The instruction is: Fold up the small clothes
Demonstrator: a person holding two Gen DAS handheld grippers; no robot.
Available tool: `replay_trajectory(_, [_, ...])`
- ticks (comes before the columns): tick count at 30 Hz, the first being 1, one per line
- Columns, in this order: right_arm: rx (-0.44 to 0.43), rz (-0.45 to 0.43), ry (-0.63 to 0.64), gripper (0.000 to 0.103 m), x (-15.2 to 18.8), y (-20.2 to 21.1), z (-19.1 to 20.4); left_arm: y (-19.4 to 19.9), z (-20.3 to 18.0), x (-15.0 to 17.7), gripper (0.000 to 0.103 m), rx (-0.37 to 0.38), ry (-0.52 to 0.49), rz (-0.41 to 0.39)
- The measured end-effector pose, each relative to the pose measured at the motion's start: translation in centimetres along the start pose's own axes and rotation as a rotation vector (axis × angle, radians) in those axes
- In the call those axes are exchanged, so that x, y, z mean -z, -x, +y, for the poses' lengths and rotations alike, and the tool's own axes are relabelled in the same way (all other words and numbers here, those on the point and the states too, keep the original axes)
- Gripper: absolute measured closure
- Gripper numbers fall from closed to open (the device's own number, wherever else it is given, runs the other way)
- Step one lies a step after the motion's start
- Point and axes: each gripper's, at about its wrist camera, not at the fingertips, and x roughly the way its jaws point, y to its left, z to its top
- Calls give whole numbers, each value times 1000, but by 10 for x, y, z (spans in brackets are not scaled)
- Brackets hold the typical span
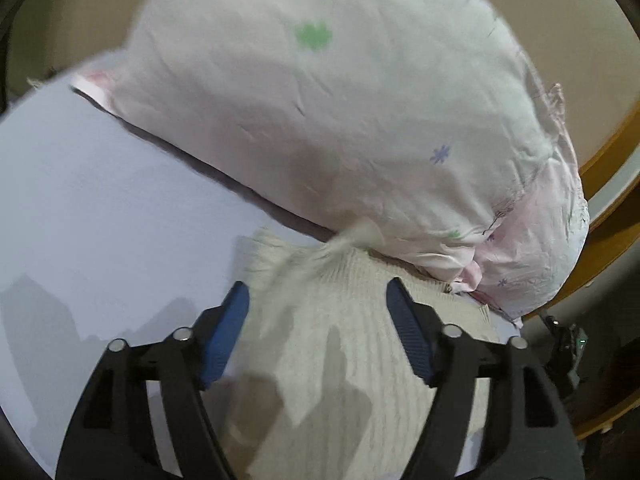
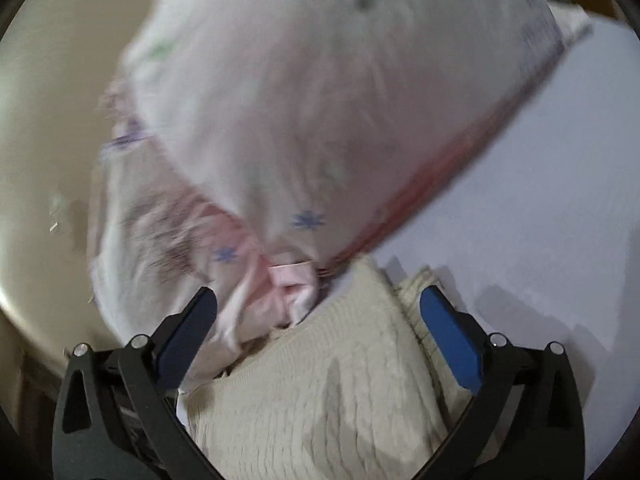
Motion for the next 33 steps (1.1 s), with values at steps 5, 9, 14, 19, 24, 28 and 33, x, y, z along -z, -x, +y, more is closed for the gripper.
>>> replay_trajectory(5, [-39, 12, -1, 2, 12, 3, -16, -2, 21, 20, 33, 2, 18, 118])
replay_trajectory(9, [-75, 32, -34, 2, 13, -5, -22, -10, 27, 38, 40, 24, 39, 139])
replay_trajectory(14, [-139, 48, -60, 2, 15, 0, -28, -25, 33, 50, 85, 123, 173, 179])
replay_trajectory(19, [-178, 39, -71, 2, 7, 7, -27, 1, -23, 33, 87, 278, 155, 75])
replay_trajectory(24, [-153, -41, -24, 2, -2, 30, -24, -15, -168, 36, 87, 488, -67, 91])
replay_trajectory(28, [-61, -104, -14, 2, -15, 47, -34, -96, -278, 83, 86, 526, -242, 253])
replay_trajectory(33, [-6, -7, 41, 2, -31, 62, -35, -139, -330, 128, 86, 660, -323, 456])
